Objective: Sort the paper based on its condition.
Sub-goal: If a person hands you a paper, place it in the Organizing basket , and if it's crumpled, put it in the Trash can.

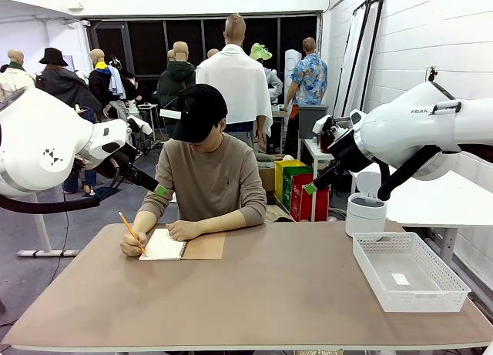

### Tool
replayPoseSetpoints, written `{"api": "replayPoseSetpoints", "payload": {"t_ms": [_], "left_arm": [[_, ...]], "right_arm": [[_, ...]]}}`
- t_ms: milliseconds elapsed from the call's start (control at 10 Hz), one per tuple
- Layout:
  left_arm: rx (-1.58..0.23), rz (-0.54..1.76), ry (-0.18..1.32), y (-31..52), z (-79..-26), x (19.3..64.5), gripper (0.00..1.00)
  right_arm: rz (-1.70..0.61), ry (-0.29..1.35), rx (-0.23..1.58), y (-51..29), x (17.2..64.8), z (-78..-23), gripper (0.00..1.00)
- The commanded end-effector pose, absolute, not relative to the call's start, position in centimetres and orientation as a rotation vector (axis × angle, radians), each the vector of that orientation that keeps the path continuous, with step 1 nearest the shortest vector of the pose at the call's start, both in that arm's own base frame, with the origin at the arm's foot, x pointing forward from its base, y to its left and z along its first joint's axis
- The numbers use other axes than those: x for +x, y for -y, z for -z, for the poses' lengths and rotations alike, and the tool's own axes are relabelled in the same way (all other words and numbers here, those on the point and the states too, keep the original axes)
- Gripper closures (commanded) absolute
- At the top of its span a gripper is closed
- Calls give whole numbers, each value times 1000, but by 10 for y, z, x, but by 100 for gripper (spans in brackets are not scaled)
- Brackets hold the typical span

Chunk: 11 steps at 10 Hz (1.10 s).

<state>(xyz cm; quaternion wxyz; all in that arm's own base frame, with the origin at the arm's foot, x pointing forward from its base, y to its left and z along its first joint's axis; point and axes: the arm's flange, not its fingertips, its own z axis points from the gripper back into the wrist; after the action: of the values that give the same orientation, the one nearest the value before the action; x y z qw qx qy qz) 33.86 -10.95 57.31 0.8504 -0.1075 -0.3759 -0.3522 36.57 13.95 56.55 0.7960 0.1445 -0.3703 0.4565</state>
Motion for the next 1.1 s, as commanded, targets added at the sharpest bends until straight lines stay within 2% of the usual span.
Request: {"api": "replayPoseSetpoints", "payload": {"t_ms": [0, 1000], "left_arm": [[-233, 744, 789, 109, -573, 338, 0], [-233, 744, 789, 109, -573, 338, 0]], "right_arm": [[-981, 795, 329, -139, 366, -564, 0], [-981, 795, 329, -139, 366, -564, 0]]}}
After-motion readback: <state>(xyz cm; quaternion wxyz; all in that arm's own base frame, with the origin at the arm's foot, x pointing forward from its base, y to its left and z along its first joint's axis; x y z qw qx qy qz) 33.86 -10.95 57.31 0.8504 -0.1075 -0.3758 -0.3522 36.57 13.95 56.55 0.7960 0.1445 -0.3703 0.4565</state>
